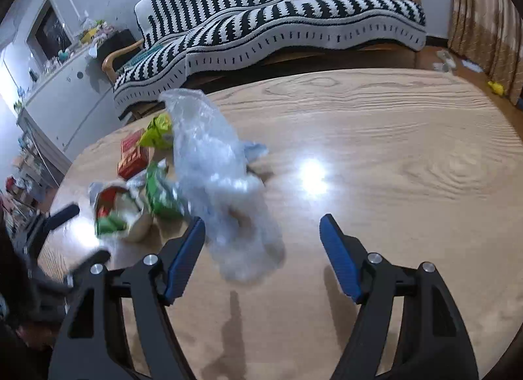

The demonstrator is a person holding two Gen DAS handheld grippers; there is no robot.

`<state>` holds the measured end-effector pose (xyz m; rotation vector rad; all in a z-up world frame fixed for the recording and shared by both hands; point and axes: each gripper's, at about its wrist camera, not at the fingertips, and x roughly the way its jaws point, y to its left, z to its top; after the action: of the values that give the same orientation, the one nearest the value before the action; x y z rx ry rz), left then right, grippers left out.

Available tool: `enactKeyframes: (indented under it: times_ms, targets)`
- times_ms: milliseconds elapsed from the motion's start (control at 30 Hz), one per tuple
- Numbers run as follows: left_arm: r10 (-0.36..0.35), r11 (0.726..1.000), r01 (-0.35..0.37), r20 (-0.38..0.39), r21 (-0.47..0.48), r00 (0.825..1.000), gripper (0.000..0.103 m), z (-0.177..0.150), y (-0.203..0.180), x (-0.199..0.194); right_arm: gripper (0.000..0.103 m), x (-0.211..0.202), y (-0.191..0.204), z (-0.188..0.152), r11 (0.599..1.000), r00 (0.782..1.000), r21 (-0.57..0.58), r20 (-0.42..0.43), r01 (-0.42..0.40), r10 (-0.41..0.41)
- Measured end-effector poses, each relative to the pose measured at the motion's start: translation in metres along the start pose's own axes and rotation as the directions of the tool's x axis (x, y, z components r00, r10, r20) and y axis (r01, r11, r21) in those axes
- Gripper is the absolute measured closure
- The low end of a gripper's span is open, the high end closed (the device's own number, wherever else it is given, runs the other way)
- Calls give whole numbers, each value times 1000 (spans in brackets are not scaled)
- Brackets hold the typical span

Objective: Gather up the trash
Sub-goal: 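Grasp the green snack bag with the left gripper while the right grasps the plastic bag, then carry green bag and plastic bag to the bin and open both grippers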

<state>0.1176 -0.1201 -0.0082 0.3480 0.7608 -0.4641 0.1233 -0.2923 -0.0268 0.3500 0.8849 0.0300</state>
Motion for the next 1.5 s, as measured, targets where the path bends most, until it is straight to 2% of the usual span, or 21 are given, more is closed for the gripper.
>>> enactKeyframes:
  times_ms: [133, 167, 233, 267, 333, 533, 600, 633, 767, 933, 1033, 1200, 1367, 1433, 1500]
  targets:
    - [38, 996, -38, 1, 80, 999, 7, 8, -7, 20, 32, 28, 2, 15, 1000, 1000, 7, -3, -29, 29]
    - [39, 995, -39, 0, 88, 999, 7, 9, -8, 23, 35, 34, 1, 17, 999, 999, 10, -9, -39, 39]
    - [52, 993, -51, -10, 104, 999, 7, 12, -8, 33, 53, 41, 1, 17, 998, 998, 14, -22, -63, 63]
    - [76, 990, -73, -14, 121, 997, 7, 13, -10, 38, 73, 43, 1, 17, 997, 996, 11, -36, -76, 77]
    - [92, 986, -89, -17, 138, 996, 7, 15, -12, 44, 77, 43, 4, 16, 996, 996, -8, -40, -84, 84]
    - [121, 980, -113, -40, 162, 992, 7, 11, -13, 58, 80, 10, 9, 12, 996, 996, -37, 20, -86, 87]
    - [96, 989, -94, -12, 116, 995, 19, 14, -9, 49, 80, -7, 12, 10, 995, 995, -43, 47, -88, 90]
    - [93, 991, -91, -11, 96, 996, 31, 17, -7, 46, 80, -17, 12, 8, 995, 994, -46, 58, -88, 90]
    - [11, 1000, -11, 1, -11, 1000, 38, 27, 2, 25, 80, -54, 10, -3, 996, 992, -53, 98, -71, 76]
    - [-26, 999, 28, 42, -40, 999, 38, 33, -16, -10, 80, -106, -15, -24, 1000, 992, -29, 124, -12, 15]
    - [-71, 997, 73, 62, -32, 996, 38, 38, -43, -29, 80, -134, -40, -42, 999, 991, -1, 120, 52, -51]
    - [-158, 987, 157, 76, 19, 985, 38, 46, -120, -47, 80, -177, -100, -74, 985, 980, 69, 108, 157, -164]
    - [-269, 963, 265, 79, 57, 960, 38, 58, -213, -56, 80, -234, -187, -119, 939, 947, 194, 99, 283, -305]
    - [-317, 948, 312, 75, 64, 946, 38, 60, -246, -57, 80, -258, -218, -137, 915, 929, 239, 100, 326, -357]
    - [-368, 929, 363, 61, 76, 928, 38, 61, -288, -57, 80, -285, -255, -160, 877, 899, 287, 95, 386, -427]
